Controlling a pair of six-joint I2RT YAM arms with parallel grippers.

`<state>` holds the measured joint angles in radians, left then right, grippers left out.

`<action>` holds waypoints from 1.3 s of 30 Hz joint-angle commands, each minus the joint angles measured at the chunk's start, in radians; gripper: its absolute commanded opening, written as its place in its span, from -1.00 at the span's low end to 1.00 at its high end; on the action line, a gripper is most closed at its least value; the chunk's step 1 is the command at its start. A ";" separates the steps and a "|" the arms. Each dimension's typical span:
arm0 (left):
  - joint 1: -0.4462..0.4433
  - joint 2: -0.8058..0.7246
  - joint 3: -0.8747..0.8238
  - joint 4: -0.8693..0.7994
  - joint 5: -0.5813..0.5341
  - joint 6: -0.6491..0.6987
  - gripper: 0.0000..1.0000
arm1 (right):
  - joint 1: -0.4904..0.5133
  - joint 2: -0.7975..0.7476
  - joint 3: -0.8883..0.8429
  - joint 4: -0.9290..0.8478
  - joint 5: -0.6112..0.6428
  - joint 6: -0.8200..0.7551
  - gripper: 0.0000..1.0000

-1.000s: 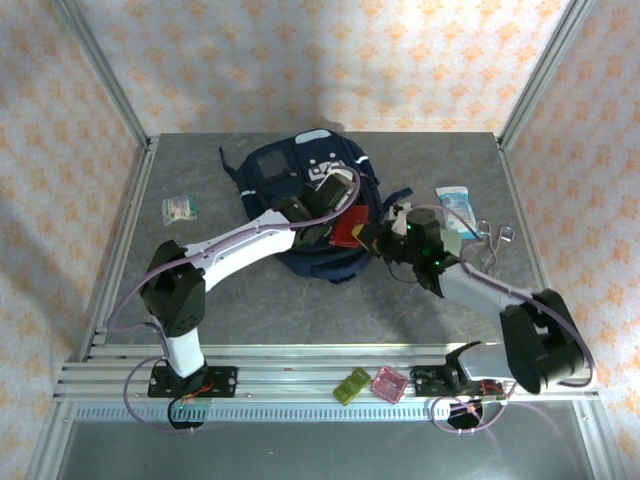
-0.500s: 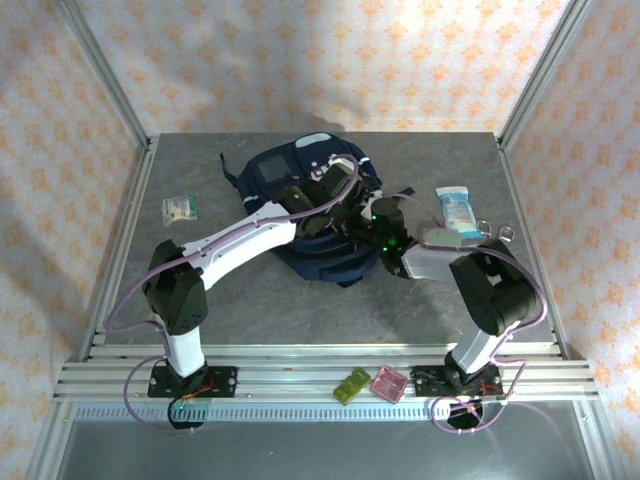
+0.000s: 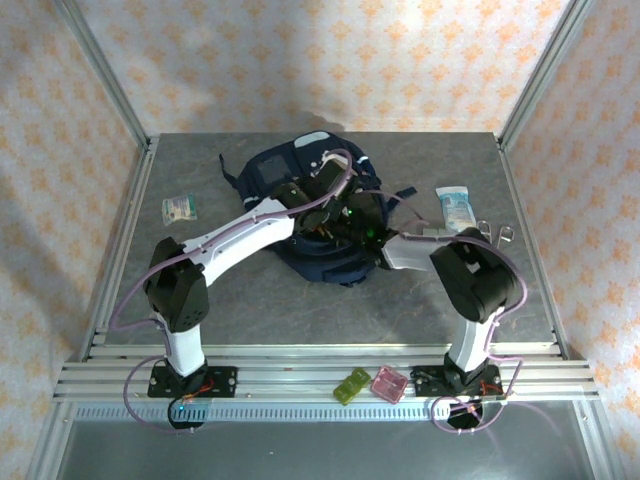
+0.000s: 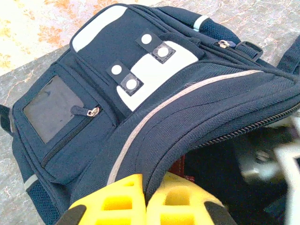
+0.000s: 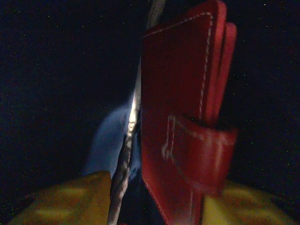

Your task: Pack the student bag

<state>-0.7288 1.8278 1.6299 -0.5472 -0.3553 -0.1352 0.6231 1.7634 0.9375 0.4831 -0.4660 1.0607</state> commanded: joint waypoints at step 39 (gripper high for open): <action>-0.055 -0.222 -0.312 0.100 0.003 -0.170 0.02 | -0.442 -0.250 -0.253 -0.582 0.250 -0.416 -0.01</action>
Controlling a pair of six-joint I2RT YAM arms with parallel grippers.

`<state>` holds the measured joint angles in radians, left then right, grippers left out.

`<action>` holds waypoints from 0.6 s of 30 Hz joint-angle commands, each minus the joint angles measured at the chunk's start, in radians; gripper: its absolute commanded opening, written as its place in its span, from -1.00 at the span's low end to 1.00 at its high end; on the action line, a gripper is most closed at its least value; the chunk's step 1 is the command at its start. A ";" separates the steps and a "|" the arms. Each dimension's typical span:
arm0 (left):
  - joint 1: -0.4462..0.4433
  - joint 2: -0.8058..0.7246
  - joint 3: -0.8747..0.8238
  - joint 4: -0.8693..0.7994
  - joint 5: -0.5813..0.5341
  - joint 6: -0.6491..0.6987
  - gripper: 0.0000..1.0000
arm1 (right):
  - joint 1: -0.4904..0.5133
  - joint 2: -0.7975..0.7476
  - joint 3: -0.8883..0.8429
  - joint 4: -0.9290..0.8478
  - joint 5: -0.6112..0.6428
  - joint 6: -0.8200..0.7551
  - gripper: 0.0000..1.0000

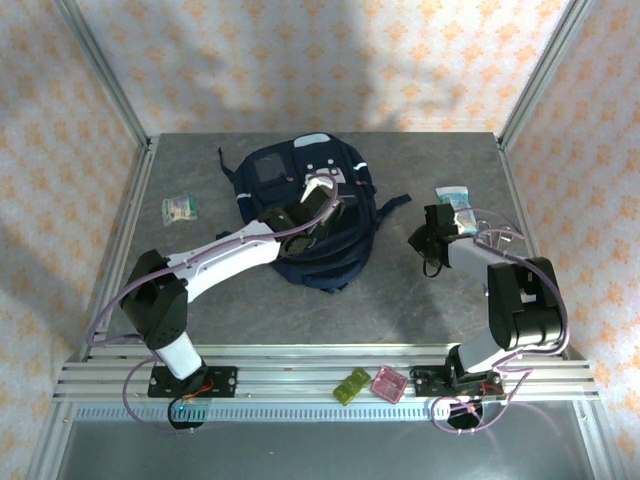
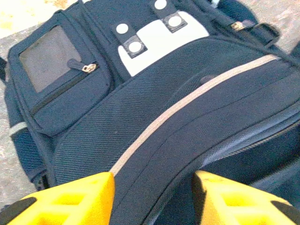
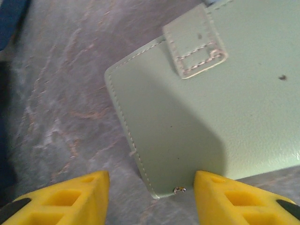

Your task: Pack the student bag

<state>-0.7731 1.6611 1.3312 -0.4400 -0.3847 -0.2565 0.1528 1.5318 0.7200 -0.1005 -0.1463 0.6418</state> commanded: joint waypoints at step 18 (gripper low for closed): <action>-0.078 0.100 0.050 0.120 0.397 -0.119 0.11 | 0.178 -0.533 -0.119 -0.309 -0.102 0.042 0.16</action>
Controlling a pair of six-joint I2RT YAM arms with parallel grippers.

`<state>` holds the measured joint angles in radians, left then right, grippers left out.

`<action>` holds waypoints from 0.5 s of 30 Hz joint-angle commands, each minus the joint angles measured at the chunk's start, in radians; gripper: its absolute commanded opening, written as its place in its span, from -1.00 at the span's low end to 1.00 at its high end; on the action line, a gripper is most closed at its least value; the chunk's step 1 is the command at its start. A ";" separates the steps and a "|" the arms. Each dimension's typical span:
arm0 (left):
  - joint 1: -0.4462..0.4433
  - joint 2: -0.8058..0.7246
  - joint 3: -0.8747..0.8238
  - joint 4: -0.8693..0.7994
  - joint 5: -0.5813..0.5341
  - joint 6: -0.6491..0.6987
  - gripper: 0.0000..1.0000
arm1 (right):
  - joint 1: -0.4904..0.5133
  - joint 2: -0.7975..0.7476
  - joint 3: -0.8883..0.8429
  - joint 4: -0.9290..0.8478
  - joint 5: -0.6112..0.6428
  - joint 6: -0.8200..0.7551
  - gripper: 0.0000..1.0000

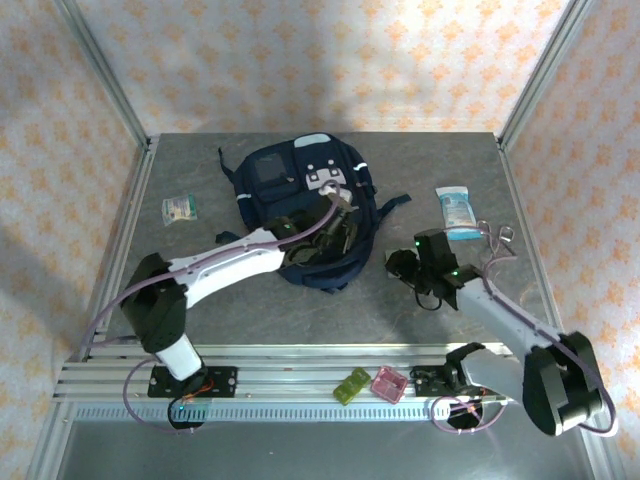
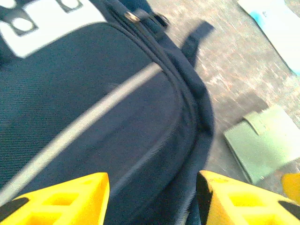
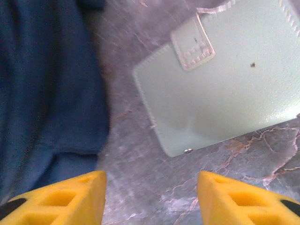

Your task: Pack the student bag

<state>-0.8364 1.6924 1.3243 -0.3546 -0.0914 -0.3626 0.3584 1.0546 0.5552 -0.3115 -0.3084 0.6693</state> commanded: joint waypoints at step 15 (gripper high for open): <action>-0.020 0.637 0.616 -0.094 0.349 0.039 0.18 | -0.177 -0.242 -0.275 0.141 -0.021 0.258 0.17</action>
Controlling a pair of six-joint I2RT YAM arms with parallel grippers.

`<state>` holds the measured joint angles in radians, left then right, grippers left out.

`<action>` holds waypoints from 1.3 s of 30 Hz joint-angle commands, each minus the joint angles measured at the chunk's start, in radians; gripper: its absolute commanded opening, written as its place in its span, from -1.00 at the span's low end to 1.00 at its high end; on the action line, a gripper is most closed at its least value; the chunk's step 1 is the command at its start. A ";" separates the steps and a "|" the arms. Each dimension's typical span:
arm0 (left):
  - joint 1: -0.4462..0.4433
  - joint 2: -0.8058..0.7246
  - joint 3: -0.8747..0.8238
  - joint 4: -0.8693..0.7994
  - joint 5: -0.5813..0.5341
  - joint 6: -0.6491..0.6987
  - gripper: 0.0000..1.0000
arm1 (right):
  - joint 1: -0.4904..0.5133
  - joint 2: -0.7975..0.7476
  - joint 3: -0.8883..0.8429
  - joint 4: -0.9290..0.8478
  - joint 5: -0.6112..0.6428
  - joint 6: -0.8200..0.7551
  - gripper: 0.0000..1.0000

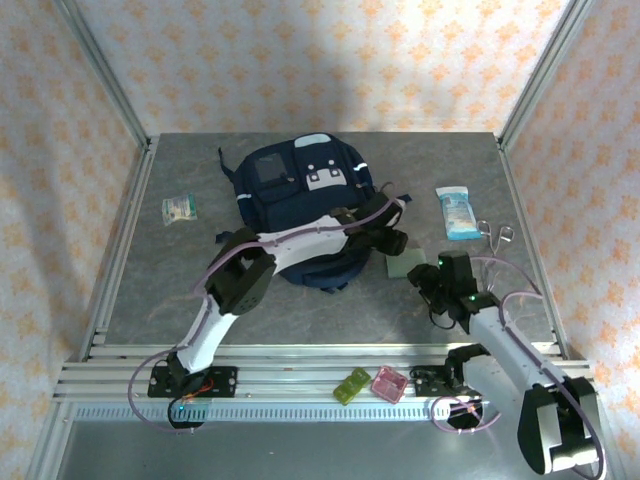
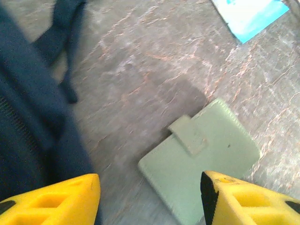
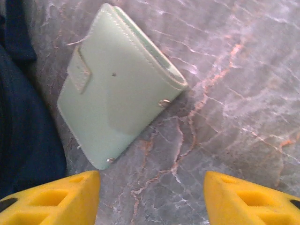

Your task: Pack the student bag

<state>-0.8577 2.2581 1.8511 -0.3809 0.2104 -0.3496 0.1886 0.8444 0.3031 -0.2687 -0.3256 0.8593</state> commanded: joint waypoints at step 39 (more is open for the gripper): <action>-0.004 0.043 -0.144 0.020 0.193 -0.081 -0.93 | -0.070 0.372 -0.088 0.645 -0.324 0.058 -0.12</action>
<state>-0.8532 2.2986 1.7393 -0.3347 0.3790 -0.4103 0.0780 1.0805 0.2348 0.0788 -0.5194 0.9379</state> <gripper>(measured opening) 0.048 0.451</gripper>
